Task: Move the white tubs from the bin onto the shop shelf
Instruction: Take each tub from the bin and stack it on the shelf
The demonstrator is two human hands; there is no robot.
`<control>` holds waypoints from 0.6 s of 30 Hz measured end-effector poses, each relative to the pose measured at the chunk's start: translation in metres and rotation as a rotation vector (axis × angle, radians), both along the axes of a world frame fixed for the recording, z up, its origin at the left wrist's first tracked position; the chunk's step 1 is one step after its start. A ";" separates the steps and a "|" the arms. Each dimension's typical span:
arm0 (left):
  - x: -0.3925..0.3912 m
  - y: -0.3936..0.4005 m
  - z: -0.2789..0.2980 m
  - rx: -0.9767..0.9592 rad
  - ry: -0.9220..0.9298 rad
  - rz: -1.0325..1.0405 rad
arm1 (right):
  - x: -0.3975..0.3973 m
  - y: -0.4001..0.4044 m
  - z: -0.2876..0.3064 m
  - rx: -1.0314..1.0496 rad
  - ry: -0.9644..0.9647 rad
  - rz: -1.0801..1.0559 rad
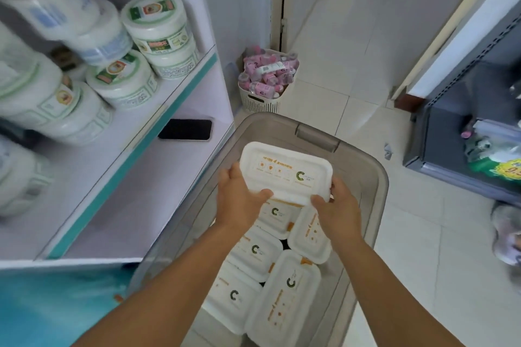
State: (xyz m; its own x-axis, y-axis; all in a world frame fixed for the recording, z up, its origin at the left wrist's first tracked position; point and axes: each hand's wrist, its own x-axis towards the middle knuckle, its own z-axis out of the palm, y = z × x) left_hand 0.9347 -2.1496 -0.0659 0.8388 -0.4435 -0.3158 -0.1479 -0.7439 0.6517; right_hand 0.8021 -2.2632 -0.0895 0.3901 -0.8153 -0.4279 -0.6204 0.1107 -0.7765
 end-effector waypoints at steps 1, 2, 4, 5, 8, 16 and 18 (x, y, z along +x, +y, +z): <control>-0.010 0.007 0.008 -0.031 -0.011 0.033 | -0.006 0.002 0.008 -0.011 -0.017 0.037; -0.019 0.015 0.016 -0.057 -0.025 0.064 | -0.012 0.003 0.017 -0.023 -0.031 0.071; -0.038 0.028 0.036 -0.094 -0.053 0.123 | -0.024 0.006 0.037 -0.042 -0.064 0.138; -0.047 0.035 0.046 -0.109 -0.072 0.152 | -0.029 0.008 0.047 -0.046 -0.084 0.169; -0.074 0.057 0.076 -0.139 -0.163 0.230 | -0.044 0.019 0.081 -0.043 -0.191 0.249; -0.131 0.121 0.154 -0.247 -0.310 0.402 | -0.064 0.059 0.155 -0.055 -0.397 0.464; -0.141 0.140 0.176 -0.267 -0.354 0.448 | -0.065 0.073 0.174 -0.071 -0.447 0.516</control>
